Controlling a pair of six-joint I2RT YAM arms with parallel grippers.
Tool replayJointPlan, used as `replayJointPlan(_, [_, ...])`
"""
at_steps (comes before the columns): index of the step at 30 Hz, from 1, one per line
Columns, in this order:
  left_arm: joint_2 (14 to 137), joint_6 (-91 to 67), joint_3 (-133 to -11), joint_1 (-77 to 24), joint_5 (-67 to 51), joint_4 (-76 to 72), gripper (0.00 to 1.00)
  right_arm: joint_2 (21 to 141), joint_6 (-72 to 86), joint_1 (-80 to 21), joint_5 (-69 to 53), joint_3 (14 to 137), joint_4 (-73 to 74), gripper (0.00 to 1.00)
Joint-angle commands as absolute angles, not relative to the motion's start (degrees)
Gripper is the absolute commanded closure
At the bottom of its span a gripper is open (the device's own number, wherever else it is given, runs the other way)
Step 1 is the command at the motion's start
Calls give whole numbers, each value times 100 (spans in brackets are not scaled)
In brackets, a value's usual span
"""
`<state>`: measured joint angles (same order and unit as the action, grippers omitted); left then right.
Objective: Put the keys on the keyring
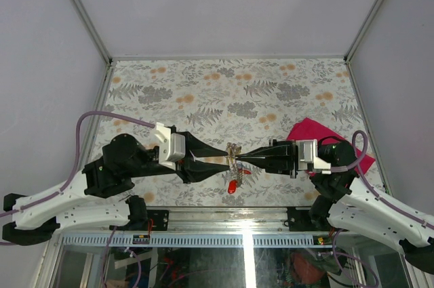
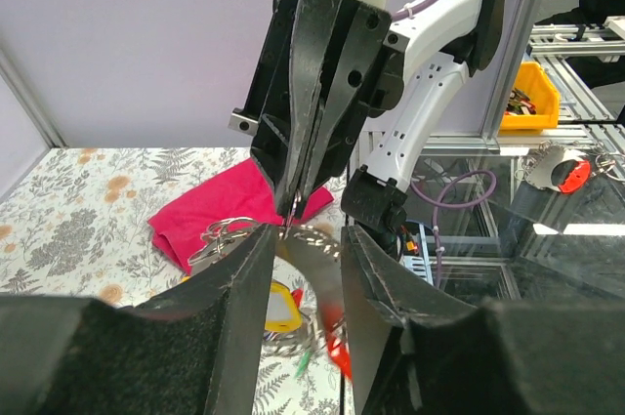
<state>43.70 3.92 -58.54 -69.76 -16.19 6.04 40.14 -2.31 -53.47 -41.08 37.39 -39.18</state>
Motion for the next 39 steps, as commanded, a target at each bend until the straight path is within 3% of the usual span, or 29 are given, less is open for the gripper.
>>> replayJointPlan(1, [4398, 531, -5792, -6994, -1516, 138, 65, 3934, 31, -5359, -3969, 4003, -4602, 99])
replayJointPlan(18, [4646, 616, -5906, -6994, -1517, 32, 73, 4013, 272, -5356, -4085, 4060, -4655, 99])
replayJointPlan(26, [4703, 637, -5970, -6989, -1511, 99, 99, 4019, 350, -5353, -4145, 4077, -4596, 99])
replayJointPlan(29, [4732, 654, -6082, -6993, -1498, 285, 100, 3981, 284, -5357, -4162, 4100, -4367, 98])
replayJointPlan(36, [4954, 867, -6737, -6994, -1301, 1566, 100, 3642, -197, -5359, -3752, 4406, -2720, 75])
replayJointPlan(39, [5024, 995, -6958, -6994, -1292, 2019, 100, 3522, -578, -5354, -3524, 4654, -1748, 71])
